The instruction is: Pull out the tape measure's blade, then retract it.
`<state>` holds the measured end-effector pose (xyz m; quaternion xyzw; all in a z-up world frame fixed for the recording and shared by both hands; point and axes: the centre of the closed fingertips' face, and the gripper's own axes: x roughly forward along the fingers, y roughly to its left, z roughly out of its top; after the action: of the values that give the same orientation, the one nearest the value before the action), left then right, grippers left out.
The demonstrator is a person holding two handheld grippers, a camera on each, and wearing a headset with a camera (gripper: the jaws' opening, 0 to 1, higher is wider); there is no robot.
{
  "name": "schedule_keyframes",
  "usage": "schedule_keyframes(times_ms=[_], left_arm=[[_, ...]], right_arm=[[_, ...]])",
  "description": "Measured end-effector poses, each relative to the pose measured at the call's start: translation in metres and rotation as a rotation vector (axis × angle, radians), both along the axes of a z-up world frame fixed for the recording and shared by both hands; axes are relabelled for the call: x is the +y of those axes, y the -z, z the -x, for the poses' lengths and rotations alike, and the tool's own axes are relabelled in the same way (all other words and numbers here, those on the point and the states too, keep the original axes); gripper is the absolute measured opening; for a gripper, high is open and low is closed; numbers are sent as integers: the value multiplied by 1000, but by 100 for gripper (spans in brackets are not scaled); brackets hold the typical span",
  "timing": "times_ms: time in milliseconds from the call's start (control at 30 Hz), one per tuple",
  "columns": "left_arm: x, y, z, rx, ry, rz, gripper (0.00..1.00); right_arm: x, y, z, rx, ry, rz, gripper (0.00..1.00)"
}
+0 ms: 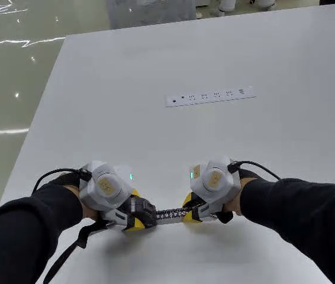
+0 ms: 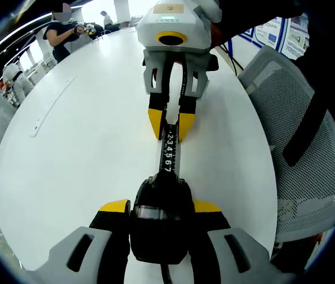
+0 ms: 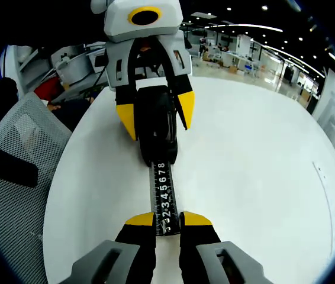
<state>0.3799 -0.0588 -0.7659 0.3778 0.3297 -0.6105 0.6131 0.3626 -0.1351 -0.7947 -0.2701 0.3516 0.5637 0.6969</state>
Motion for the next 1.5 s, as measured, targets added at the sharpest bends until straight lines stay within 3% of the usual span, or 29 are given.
schedule_keyframes(times_ms=[667, 1500], left_arm=[[1, 0, 1, 9, 4, -13, 33], [0, 0, 1, -10, -2, -7, 33]], right_arm=[[-13, -1, 3, 2, 9, 4, 9], [-30, 1, 4, -2, 22, 16, 9]])
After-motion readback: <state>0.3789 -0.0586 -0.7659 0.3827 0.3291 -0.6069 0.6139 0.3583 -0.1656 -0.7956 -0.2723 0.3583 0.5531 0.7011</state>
